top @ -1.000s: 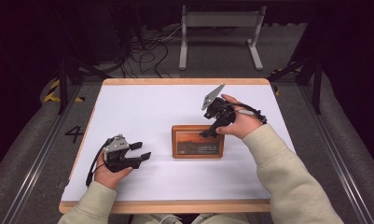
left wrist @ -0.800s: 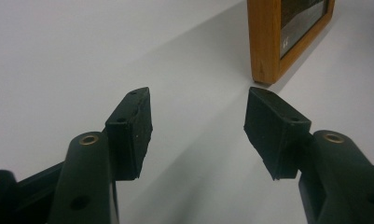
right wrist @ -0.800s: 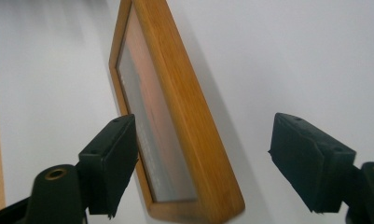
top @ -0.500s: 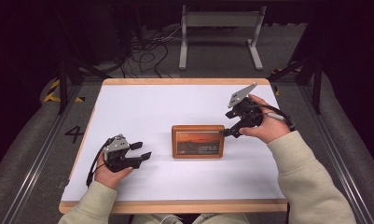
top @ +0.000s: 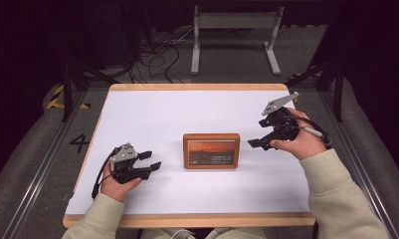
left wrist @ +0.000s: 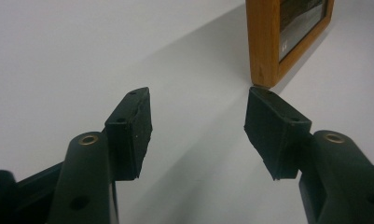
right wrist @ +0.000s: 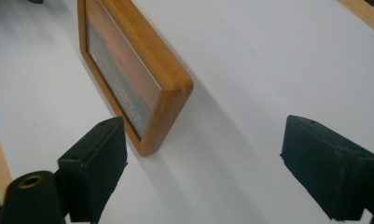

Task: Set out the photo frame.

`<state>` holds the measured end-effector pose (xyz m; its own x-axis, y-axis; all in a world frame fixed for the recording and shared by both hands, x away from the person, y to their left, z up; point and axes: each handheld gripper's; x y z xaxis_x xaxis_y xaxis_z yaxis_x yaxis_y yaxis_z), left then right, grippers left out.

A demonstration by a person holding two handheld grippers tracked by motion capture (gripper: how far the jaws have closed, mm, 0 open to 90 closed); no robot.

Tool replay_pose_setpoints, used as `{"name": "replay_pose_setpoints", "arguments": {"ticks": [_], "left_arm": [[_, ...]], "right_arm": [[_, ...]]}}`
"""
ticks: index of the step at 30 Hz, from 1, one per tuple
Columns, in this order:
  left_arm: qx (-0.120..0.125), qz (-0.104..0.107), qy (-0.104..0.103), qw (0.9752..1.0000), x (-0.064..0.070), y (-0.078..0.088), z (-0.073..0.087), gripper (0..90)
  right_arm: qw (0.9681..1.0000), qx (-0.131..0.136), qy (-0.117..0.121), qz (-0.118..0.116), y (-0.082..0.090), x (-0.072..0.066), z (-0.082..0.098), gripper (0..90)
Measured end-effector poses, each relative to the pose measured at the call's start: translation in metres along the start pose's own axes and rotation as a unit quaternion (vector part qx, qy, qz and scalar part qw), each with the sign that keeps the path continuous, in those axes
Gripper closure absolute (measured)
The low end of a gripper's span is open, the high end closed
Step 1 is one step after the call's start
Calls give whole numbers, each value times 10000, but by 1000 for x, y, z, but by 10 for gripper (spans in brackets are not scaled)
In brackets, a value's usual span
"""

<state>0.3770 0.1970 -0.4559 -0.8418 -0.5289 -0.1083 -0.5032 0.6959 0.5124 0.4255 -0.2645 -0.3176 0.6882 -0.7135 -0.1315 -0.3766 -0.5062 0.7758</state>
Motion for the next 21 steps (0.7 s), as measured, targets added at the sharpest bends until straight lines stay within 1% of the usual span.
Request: {"name": "replay_pose_setpoints", "arguments": {"ticks": [1,4,6,7,10,12,16,18,21], "left_arm": [[-5,-2,2,10000,0,0,0,416],[10,8,23,10000,0,0,0,413],[46,-7,40,10000,0,1,0,413],[52,10,15,10000,-1,1,0,412],[70,8,48,10000,-1,2,0,405],[80,-1,57,10000,-1,2,0,400],[118,-14,64,9999,1,4,-2,396],[137,-27,54,9999,2,6,-4,394],[187,-2,37,9998,5,7,-7,390]], "right_arm": [[10000,52,-26,-4,1,1,2,122],[9993,332,-160,27,4,4,11,103],[9988,428,-222,32,6,6,16,96],[9984,487,-269,37,7,7,19,96],[9965,710,-440,57,9,10,24,96],[9951,819,-538,125,9,11,29,96],[9923,993,-641,375,8,8,39,98],[9911,1091,-649,408,7,5,45,120],[9888,1248,-677,453,4,2,54,119]]}}
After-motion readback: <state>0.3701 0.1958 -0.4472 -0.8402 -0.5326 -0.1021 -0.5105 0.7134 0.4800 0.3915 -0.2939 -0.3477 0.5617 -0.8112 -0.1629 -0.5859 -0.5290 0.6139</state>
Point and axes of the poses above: each handheld gripper's, and its own axes: y roughly backward along the jaws, z roughly out of its underside, x roughly to its right, and after that the axes turned 14 degrees about -y, right-handed
